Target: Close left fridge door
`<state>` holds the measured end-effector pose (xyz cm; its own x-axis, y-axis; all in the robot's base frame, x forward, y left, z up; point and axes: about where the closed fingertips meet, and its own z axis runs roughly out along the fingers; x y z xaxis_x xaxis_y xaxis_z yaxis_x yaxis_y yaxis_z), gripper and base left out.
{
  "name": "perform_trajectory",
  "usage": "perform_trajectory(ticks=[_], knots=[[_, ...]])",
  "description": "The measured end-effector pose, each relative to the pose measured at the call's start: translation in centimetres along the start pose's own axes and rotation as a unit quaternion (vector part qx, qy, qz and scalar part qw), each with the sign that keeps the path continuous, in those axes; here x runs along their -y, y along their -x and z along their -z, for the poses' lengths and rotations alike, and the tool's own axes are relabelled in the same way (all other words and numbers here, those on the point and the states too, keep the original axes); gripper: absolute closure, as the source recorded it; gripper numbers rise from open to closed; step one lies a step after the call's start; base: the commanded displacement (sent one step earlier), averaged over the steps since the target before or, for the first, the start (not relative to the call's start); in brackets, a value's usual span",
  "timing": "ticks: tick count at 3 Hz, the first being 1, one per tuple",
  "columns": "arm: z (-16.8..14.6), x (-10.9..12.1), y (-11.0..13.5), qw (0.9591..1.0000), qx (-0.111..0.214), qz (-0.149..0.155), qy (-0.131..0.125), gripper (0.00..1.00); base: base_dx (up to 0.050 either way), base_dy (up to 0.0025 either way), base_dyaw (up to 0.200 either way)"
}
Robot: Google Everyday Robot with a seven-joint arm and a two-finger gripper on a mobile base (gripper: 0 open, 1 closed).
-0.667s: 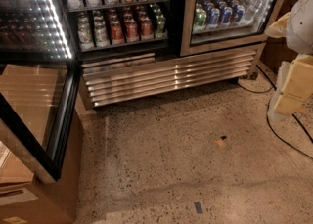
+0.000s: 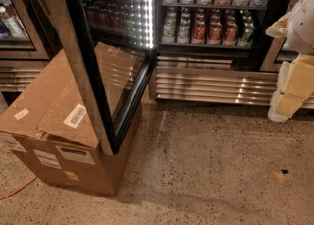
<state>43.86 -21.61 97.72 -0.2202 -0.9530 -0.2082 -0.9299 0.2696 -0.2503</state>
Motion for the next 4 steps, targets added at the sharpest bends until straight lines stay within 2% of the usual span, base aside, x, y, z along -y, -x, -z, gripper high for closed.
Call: perform_trajectory(ticks=[2, 3, 4], knots=[[-0.8, 0.5, 0.4, 1.0, -0.002, -0.001, 0.009, 0.0, 0.0, 0.0, 0.0], [-4.4, 0.6, 1.2, 0.9992, -0.014, 0.001, 0.037, 0.0, 0.0, 0.0, 0.0], [-8.7, -0.3, 1.4, 0.9967, -0.036, 0.006, 0.073, 0.0, 0.0, 0.0, 0.0]])
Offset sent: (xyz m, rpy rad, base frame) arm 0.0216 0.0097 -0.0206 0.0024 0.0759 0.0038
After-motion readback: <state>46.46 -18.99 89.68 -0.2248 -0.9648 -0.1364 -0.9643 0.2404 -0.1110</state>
